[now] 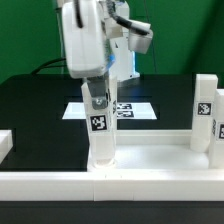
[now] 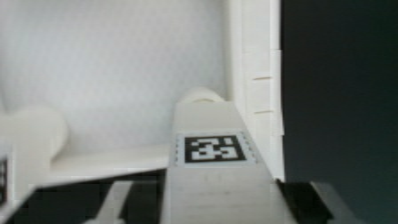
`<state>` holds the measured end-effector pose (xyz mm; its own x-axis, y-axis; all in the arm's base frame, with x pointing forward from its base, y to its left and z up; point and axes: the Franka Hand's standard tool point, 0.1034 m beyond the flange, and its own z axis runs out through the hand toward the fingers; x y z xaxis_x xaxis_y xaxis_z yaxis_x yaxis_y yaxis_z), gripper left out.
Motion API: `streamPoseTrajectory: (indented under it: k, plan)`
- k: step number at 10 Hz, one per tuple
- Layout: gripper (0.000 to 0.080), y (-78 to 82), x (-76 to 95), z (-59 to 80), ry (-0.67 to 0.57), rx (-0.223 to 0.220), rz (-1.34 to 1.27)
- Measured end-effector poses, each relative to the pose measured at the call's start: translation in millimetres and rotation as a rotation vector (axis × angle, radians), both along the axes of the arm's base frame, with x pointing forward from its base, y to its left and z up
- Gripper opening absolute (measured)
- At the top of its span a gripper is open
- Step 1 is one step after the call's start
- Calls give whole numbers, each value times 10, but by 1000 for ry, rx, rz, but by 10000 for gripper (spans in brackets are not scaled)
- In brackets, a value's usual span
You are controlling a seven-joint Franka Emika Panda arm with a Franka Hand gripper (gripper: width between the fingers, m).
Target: Assemble desk
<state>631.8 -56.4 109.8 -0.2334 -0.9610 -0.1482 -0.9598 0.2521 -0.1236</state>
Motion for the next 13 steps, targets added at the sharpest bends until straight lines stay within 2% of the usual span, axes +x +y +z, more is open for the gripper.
streamPoseTrajectory:
  k: [2,3,5,6,7,8,10,12,13]
  plan:
    - [291,121,15,-24,-48,34,-251]
    - [291,146,33,-7,-31,50,-293]
    - [291,133,21,-29,-31,43,-270]
    - [470,132,8,-29,-28,36,-199]
    - [470,117,-16,-15,-18,35,-64]
    - [608,112,-52,-18,-18,14,108]
    - [647,165,-135,-27,-14,-16,416]
    - [649,151,-135,-30,-28,-33,517]
    - [649,137,-140,-32,-37,-57,638]
